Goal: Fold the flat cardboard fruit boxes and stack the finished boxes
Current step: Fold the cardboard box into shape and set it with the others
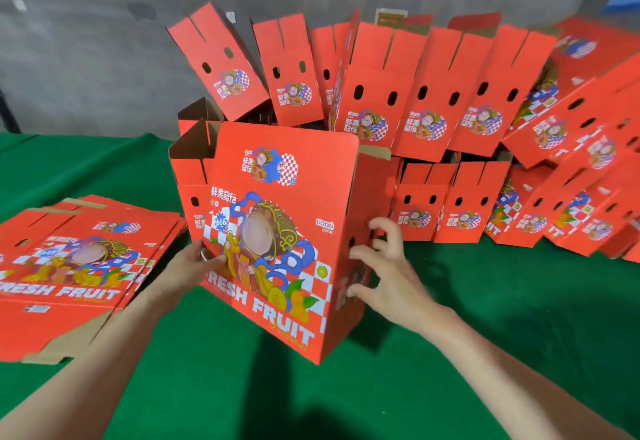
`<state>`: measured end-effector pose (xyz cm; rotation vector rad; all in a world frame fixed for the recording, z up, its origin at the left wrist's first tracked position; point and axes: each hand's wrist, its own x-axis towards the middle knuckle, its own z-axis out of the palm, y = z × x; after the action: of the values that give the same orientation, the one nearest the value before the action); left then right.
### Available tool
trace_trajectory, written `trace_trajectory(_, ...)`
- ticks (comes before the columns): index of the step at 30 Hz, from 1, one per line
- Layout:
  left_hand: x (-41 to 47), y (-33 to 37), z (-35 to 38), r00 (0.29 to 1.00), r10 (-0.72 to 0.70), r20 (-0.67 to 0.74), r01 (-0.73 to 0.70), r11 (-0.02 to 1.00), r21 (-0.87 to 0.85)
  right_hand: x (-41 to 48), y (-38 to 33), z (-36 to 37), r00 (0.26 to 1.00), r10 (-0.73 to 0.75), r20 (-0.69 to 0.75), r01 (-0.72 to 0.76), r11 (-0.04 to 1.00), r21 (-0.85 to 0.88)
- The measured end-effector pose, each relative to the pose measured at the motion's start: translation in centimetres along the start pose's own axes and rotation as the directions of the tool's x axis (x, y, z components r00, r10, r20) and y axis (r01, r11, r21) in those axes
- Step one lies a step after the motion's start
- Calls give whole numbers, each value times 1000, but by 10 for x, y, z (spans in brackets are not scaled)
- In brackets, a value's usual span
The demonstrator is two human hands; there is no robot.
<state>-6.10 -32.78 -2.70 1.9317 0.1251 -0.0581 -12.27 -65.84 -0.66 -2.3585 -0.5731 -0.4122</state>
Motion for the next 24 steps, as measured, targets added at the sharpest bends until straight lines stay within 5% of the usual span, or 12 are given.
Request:
trace_trajectory(6, -3, -4, 19, 979, -47, 199, -1, 971, 239, -30, 33, -2, 995, -78, 54, 86, 982, -170)
trace_trajectory(9, 6, 0, 21, 991, -73, 111, 45, 970, 239, -29, 36, -4, 993, -98, 63, 108, 976, -189)
trace_trajectory(13, 22, 26, 20, 991, 99, -84, -90, 990, 106, 3, 19, -9, 979, -186, -87, 162, 961, -225)
trace_trajectory(20, 40, 90, 12, 927, 334, -173, -327, 943, 67, 97, -19, -26, 899, -244, -364, 170, 960, -223)
trace_trajectory(24, 40, 123, 6, 872, 479, -97, -480, 877, 18, 149, -32, -29, 890, -189, -414, 116, 974, -196)
